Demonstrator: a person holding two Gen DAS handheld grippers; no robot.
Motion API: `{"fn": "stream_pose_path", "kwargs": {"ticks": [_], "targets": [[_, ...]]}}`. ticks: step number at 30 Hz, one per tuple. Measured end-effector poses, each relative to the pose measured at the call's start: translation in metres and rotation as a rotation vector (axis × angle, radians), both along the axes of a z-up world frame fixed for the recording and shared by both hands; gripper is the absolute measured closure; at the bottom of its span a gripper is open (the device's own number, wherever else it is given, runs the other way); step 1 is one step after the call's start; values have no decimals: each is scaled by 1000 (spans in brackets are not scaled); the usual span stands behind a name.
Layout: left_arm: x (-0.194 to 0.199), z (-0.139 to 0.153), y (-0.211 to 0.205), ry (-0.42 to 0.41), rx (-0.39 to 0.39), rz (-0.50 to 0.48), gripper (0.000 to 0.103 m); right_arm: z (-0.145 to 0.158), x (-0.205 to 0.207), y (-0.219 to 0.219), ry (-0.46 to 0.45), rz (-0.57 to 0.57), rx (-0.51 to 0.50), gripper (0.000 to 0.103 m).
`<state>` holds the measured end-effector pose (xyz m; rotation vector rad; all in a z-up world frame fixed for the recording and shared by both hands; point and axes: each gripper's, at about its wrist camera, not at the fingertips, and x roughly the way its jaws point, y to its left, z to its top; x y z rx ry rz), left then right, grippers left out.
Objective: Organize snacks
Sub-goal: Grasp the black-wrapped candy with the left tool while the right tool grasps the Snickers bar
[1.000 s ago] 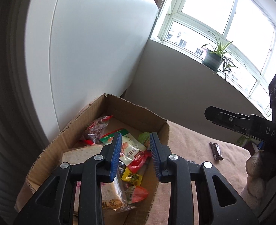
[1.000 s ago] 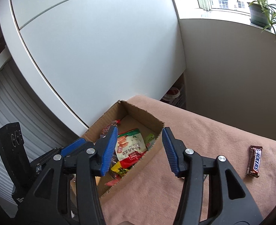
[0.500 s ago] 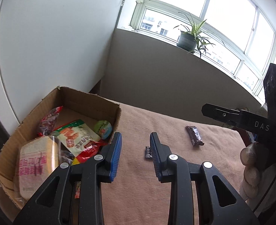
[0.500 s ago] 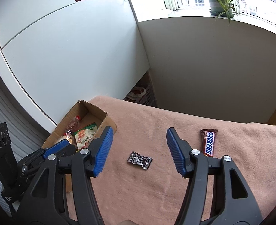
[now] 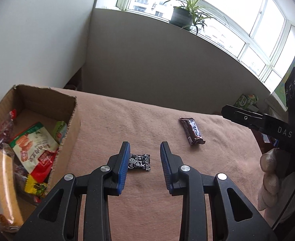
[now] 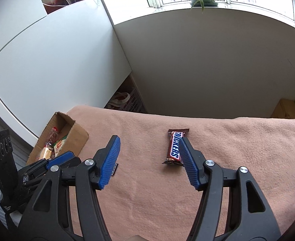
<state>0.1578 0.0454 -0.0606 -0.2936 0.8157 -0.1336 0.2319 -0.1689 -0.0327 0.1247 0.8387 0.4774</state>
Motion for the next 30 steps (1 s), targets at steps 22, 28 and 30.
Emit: {"fn": "stream_pose_path", "kwargs": {"ticks": [22,28,30], "targets": [[62,-59,17,248,-127,47,74,-43,25,-21,100,-38,47,40],[43,-59,24,249,-161,35,74,-47,27,-20,110,-40,58,40],[36,-58,21,242,-149,19,74,-48,27,-18,111,-34,55,40]]}}
